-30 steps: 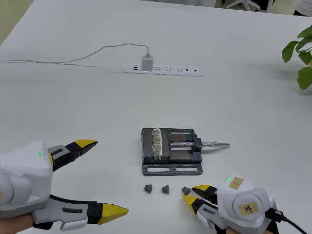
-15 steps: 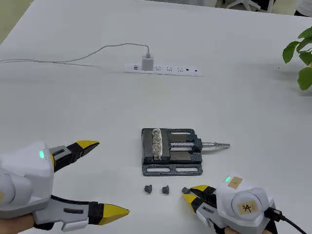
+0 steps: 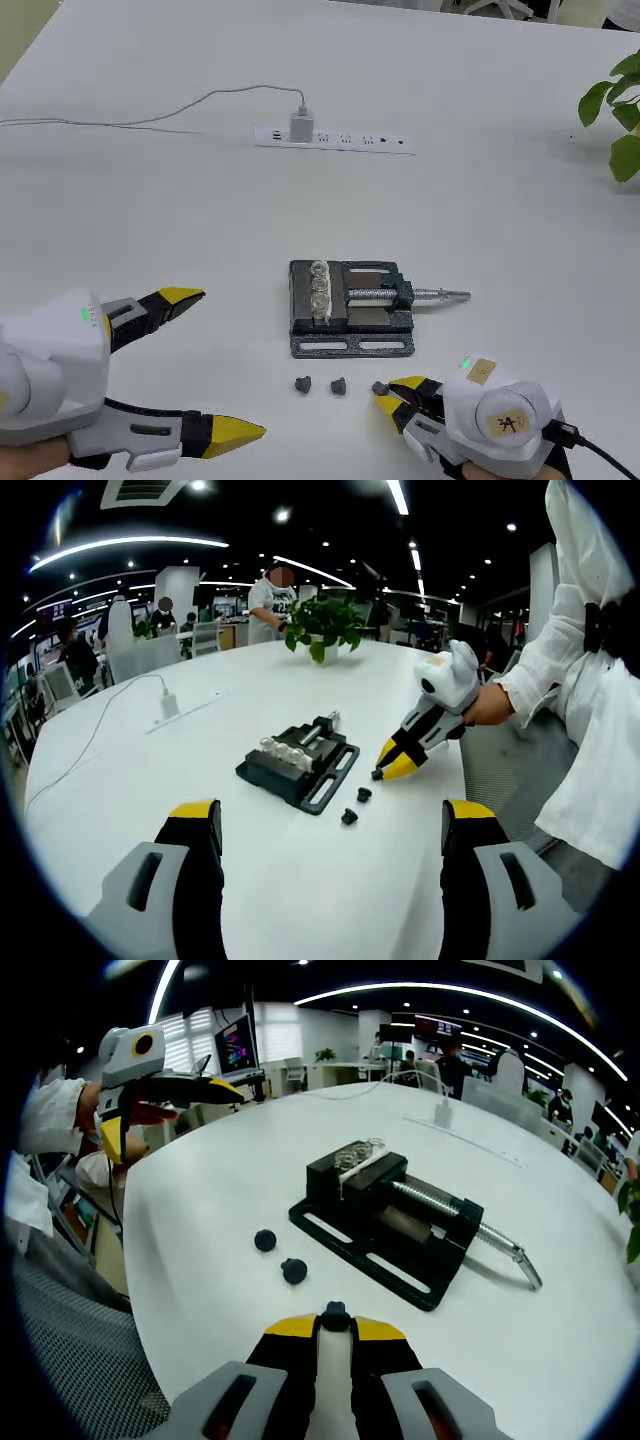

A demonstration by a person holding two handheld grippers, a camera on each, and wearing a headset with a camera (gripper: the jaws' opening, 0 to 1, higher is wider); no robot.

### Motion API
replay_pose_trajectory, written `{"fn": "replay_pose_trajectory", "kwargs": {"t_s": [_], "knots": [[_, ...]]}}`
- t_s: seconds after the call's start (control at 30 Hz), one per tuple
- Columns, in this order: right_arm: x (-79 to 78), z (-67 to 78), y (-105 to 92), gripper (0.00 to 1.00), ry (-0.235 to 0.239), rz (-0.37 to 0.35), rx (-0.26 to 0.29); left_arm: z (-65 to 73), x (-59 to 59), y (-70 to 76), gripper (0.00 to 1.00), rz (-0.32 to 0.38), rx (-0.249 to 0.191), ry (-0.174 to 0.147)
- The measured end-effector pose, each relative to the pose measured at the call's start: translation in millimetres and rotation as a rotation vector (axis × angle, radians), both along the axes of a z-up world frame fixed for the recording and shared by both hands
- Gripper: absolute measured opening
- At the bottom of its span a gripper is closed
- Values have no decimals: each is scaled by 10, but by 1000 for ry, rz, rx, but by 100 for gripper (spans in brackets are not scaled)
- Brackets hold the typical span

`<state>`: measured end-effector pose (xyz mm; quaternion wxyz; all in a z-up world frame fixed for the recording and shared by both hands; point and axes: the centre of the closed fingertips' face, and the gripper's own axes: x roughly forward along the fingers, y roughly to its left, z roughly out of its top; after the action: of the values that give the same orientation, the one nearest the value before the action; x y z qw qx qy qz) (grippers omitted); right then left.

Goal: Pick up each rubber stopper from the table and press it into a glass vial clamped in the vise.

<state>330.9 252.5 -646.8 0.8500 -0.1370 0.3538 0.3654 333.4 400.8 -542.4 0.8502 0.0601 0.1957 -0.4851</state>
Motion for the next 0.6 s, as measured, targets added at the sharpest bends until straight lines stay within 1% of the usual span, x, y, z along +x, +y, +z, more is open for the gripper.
{"fn": "replay_pose_trajectory", "kwargs": {"t_s": [0.1, 0.2, 0.27, 0.3, 0.37, 0.43, 0.47, 0.53, 0.57, 0.6], "knots": [[-21, 46, 8, 7, -5, 23, 7, 7, -10, -25, 88, -8, -3, 1], [-29, 149, 19, 7, -18, 55, 24, 20, -16, -57, 86, -15, -8, 2], [-36, 246, 35, 7, -19, 82, 50, 40, -24, -92, 84, -25, -15, 6], [-36, 314, 42, 7, -29, 101, 62, 56, -29, -117, 83, -32, -17, 4], [-52, 403, 49, 7, -34, 135, 73, 81, -34, -150, 82, -40, -20, 2], [-72, 555, 83, 7, -47, 187, 104, 129, -48, -204, 80, -55, -32, 4], [-99, 659, 112, 7, -50, 229, 125, 173, -65, -249, 78, -72, -41, -3], [-109, 786, 122, 7, -61, 267, 137, 216, -84, -301, 75, -91, -44, -6], [-125, 892, 144, 7, -64, 300, 156, 257, -94, -339, 73, -102, -52, -5], [-146, 958, 159, 7, -61, 325, 167, 287, -96, -362, 71, -108, -56, -8]]}}
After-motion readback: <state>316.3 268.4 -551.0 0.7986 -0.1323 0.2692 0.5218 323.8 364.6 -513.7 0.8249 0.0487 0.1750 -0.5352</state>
